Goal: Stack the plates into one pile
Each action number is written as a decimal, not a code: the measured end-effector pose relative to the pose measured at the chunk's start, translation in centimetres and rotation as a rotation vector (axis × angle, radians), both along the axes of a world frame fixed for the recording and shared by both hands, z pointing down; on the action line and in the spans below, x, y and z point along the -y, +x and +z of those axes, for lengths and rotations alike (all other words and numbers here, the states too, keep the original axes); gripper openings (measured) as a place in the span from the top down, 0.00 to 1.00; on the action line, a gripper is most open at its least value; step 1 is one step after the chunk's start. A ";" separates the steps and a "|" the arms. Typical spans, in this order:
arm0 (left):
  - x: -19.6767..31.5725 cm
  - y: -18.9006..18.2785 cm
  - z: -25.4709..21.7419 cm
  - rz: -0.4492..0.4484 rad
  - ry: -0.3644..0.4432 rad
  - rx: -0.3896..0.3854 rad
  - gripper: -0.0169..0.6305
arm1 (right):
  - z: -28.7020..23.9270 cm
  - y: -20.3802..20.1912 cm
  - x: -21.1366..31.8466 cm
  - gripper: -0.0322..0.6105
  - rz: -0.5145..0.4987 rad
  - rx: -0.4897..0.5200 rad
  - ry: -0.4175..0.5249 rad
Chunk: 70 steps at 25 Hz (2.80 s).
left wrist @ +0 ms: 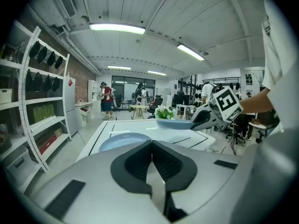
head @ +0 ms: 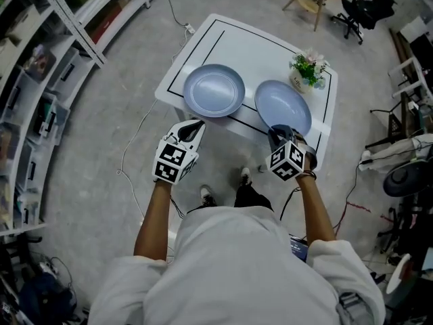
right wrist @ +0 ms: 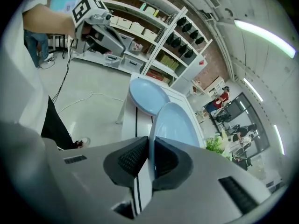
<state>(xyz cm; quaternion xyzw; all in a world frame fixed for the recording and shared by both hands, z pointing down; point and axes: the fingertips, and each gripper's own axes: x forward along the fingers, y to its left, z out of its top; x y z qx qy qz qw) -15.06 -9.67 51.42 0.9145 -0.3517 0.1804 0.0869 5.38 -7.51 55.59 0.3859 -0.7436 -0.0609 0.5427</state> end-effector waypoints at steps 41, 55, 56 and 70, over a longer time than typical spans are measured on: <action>-2.5 -6.9 2.8 -0.781 -0.158 0.089 0.94 | 6.6 -14.5 8.7 0.76 -0.806 0.112 -0.100; -0.3 -9.7 -2.1 -0.534 -0.023 0.055 0.94 | -1.9 -13.8 6.8 0.69 -0.367 0.417 -0.108; 0.2 -9.9 -2.8 -0.511 -0.005 0.051 0.94 | -3.5 -13.4 7.0 0.71 -0.313 0.453 -0.082; 6.9 -5.7 -12.8 -0.339 0.175 -0.063 0.94 | -19.2 -3.7 8.4 0.93 0.081 0.643 0.340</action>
